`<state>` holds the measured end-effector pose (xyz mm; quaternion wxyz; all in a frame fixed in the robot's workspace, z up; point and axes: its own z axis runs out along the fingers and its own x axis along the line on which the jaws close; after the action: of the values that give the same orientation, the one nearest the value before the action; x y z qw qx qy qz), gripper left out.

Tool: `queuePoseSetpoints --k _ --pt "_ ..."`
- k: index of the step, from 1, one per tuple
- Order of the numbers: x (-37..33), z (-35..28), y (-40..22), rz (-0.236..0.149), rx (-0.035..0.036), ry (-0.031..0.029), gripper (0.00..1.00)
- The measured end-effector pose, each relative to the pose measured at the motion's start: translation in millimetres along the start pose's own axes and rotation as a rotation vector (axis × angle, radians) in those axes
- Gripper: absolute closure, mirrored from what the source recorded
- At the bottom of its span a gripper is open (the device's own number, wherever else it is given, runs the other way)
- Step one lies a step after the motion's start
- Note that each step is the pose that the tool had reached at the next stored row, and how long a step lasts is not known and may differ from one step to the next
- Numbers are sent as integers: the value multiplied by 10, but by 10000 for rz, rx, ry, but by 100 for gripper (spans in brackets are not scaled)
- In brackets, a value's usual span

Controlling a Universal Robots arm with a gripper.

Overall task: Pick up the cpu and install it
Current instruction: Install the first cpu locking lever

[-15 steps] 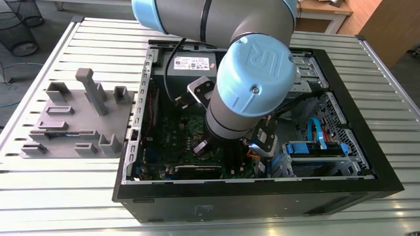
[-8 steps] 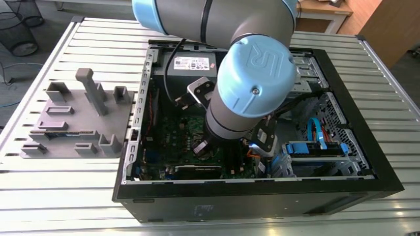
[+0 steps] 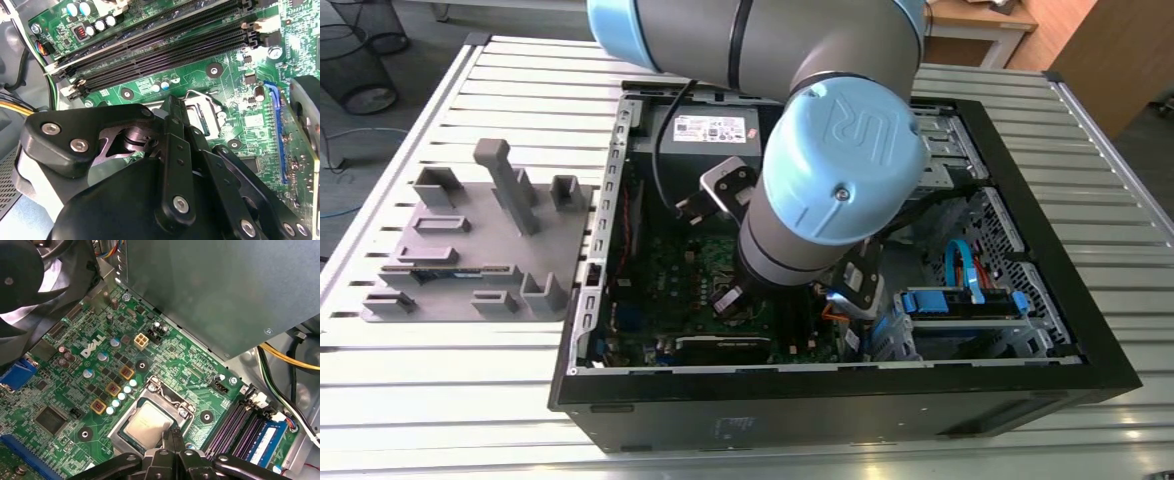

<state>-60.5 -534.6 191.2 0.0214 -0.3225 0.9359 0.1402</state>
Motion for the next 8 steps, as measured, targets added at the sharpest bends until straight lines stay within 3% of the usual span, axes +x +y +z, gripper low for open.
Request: queuePoseSetpoints --k 3,8 --pt "5 -2 -6 -3 -46 -37 89" --pt "13 -6 -17 -34 -52 -29 89"
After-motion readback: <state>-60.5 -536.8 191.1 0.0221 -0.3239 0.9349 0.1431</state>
